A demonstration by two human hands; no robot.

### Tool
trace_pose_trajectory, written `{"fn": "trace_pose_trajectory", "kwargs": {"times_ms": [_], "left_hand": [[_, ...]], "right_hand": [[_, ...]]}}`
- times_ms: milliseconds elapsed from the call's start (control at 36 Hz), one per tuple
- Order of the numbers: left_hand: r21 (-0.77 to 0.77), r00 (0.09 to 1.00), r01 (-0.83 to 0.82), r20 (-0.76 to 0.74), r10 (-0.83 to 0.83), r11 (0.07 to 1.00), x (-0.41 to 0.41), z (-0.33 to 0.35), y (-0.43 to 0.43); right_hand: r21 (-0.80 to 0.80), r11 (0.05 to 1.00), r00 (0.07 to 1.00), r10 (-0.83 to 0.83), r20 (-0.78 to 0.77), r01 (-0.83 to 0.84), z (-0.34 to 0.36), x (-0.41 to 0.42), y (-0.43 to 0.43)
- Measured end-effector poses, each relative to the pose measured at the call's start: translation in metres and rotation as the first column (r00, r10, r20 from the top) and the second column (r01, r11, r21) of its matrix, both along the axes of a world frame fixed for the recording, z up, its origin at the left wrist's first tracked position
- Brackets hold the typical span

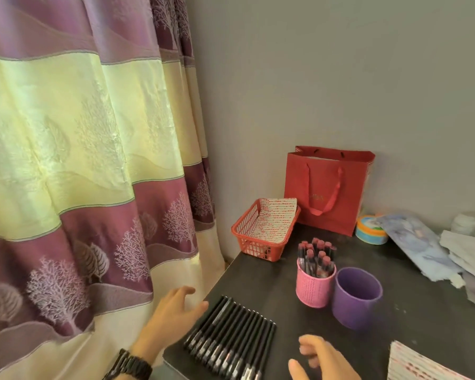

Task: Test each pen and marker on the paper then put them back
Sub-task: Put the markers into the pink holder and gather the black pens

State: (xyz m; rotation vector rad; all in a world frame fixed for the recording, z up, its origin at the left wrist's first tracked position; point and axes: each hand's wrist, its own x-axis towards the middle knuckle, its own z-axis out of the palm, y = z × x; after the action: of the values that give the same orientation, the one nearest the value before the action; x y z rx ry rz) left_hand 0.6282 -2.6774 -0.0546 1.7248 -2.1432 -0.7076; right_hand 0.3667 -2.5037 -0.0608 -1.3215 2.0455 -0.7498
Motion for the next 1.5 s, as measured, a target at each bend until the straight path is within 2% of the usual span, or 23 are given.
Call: {"fn": "trace_pose_trajectory", "kwargs": {"times_ms": [111,250,361,500,639,861,1083,1167,1278,1417,1500], "left_hand": [[0.033,0.997,0.014,0.081,-0.016,0.999,-0.003,-0.013,0.013],[0.085,0.973,-0.001,0.232,-0.018,0.996,-0.019,-0.017,0.023],[0.066,0.931,-0.046,0.365,0.019,0.997,-0.034,-0.016,0.024],[0.066,0.878,-0.065,0.477,0.026,0.996,-0.045,-0.017,0.019],[0.183,0.898,-0.03,0.437,-0.054,0.983,-0.049,-0.016,0.005],[0.253,0.885,0.005,0.45,-0.122,0.967,-0.061,-0.014,0.001],[0.326,0.735,0.14,0.599,-0.319,0.935,-0.076,-0.003,-0.008],[0.317,0.699,0.162,0.631,-0.335,0.935,-0.079,-0.002,-0.005],[0.283,0.676,0.179,0.661,-0.327,0.942,-0.08,-0.002,-0.002],[0.22,0.701,0.184,0.654,-0.285,0.958,-0.079,-0.009,0.003],[0.179,0.739,0.16,0.63,-0.238,0.971,-0.079,-0.013,0.008]], "right_hand": [[0.137,0.991,0.975,0.028,-0.222,0.003,-0.01,0.026,0.0],[0.181,0.983,0.929,0.053,-0.367,0.015,-0.012,0.044,-0.021],[0.218,0.974,0.904,0.033,-0.425,0.067,-0.012,0.057,-0.052],[0.287,0.951,0.916,0.006,-0.401,0.119,-0.015,0.067,-0.079],[0.326,0.931,0.931,-0.035,-0.363,0.163,-0.019,0.064,-0.089],[0.395,0.904,0.958,-0.052,-0.281,0.165,-0.011,0.064,-0.1],[0.432,0.892,0.979,-0.05,-0.196,0.132,0.003,0.067,-0.112],[0.418,0.89,0.982,-0.138,-0.129,0.18,-0.001,0.073,-0.113],[0.352,0.924,0.984,-0.105,-0.146,0.151,-0.009,0.076,-0.11],[0.31,0.942,0.976,-0.065,-0.207,0.129,-0.02,0.072,-0.104],[0.292,0.952,0.981,-0.031,-0.19,0.086,-0.021,0.064,-0.1]]}}
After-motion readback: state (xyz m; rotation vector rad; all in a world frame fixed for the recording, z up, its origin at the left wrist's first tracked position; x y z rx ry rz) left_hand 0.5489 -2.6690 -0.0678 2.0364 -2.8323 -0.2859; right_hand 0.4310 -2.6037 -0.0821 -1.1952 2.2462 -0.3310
